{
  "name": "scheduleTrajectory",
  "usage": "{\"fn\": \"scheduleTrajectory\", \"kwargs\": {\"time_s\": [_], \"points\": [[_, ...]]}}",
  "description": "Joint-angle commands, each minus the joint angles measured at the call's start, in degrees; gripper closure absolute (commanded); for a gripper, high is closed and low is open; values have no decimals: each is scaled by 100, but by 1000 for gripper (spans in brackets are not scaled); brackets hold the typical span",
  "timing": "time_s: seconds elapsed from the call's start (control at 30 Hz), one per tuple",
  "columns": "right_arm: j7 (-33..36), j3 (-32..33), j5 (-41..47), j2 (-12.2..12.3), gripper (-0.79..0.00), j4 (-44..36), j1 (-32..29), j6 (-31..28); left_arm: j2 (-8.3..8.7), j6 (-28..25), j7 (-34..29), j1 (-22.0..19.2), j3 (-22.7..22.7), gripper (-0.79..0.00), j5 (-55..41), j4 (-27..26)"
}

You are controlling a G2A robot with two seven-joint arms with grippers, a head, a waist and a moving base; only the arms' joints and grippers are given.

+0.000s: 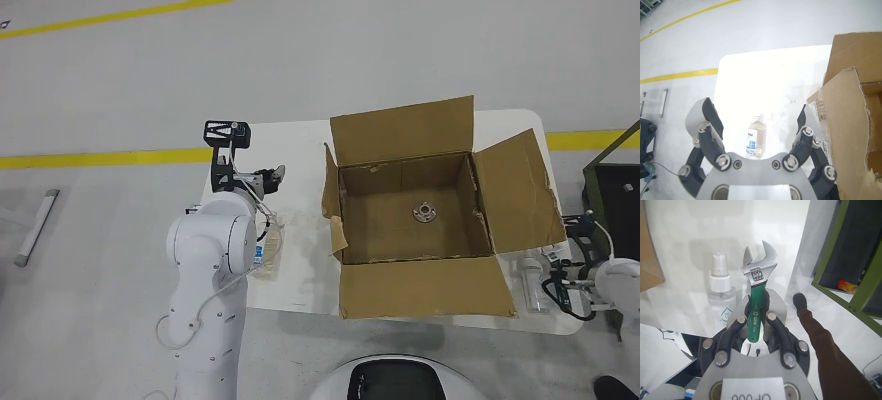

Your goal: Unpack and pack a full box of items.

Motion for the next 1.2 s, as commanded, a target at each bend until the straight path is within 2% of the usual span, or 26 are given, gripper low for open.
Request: {"fn": "scheduleTrajectory", "kwargs": {"time_s": [0.0, 0.17, 0.2, 0.27, 0.3, 0.37, 0.5, 0.7, 0.8, 0.93, 1.0, 1.07, 1.1, 1.17], "points": [[-10, -42, -3, 8, 0, 32, 17, 11, 0, 0, 0, 0, 0, -785, 0, 0], [-60, -154, -54, 31, -3, 100, 69, 37, 0, 0, 0, 0, 0, -785, 0, 0], [-61, -169, -51, 34, -37, 129, 81, 71, 0, 0, 0, 0, 0, -785, 0, 0], [-71, -201, -58, 43, -43, 173, 116, 108, 0, 0, 0, 0, 0, -785, 0, 0], [-83, -222, -44, 46, -65, 190, 130, 103, 0, 0, 0, 0, 0, -785, 0, 0], [-81, -267, -38, 55, -215, 222, 157, 92, 0, 0, 0, 0, 0, -785, 0, 0], [-62, -341, -46, 75, -280, 267, 211, 77, 0, 0, 0, 0, 0, -785, 0, 0], [-32, -317, -63, 115, -299, 215, 262, 79, 0, 0, 0, 0, 0, -785, 0, 0], [-42, -102, 54, 139, -308, -12, 248, 172, 0, 0, 0, 0, 0, -785, 0, 0], [-219, 545, 285, 177, -289, -624, 191, 494, 0, 0, 0, 0, 0, -785, 0, 0], [-606, 970, 563, 172, -265, -999, 190, 839, 0, 0, 0, 0, 0, -785, 0, 0], [-1103, 1308, 1008, 145, -151, -1301, 166, 1168, 0, 0, 0, 0, 0, -785, 0, 0], [-1370, 1411, 1235, 131, 0, -1480, 138, 1222, 0, 0, 0, 0, 0, -785, 0, 0], [-1768, 1490, 1723, 104, 0, -1799, 73, 1195, 0, 0, 0, 0, 0, -785, 0, 0]]}}
